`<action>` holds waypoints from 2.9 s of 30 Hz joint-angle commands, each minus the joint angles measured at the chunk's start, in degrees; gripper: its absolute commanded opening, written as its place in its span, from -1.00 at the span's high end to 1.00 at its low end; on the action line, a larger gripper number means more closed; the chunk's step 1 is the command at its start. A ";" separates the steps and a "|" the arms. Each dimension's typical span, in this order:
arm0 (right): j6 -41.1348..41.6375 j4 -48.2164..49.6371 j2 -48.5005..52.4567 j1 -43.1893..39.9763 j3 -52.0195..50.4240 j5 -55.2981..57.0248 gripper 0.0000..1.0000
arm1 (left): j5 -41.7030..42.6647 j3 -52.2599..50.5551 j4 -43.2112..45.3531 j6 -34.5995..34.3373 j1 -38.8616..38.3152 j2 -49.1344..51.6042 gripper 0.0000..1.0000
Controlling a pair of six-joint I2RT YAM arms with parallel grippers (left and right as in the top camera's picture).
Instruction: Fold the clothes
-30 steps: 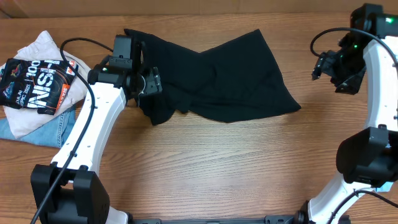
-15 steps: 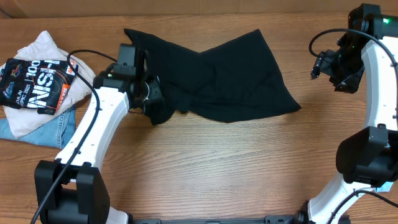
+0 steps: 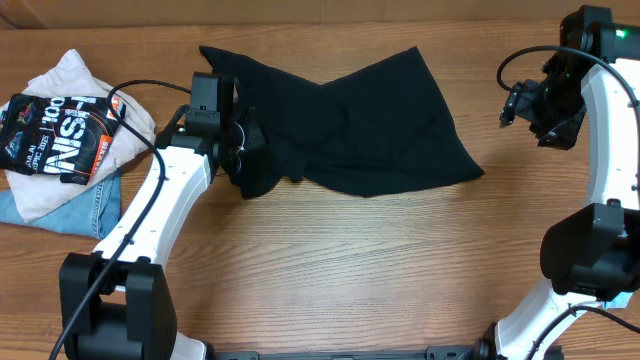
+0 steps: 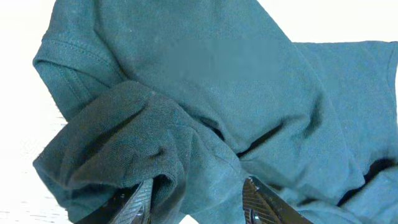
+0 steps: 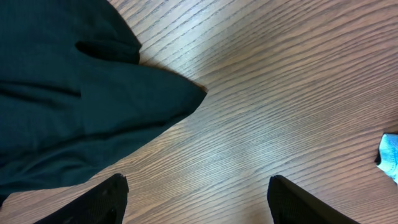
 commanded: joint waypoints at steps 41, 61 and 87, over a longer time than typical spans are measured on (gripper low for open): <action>0.33 0.76 -0.57 0.00 -0.07 0.90 -0.51 | -2.36 0.96 -1.99 0.81 0.17 -0.90 0.22; -0.11 1.42 -0.55 0.00 -0.28 0.90 -0.57 | -5.38 0.81 -3.52 2.19 0.15 -0.74 0.92; 4.00 35.19 -0.39 -0.09 -36.63 -9.92 -0.46 | -8.52 0.52 -14.19 4.04 0.17 -0.70 0.91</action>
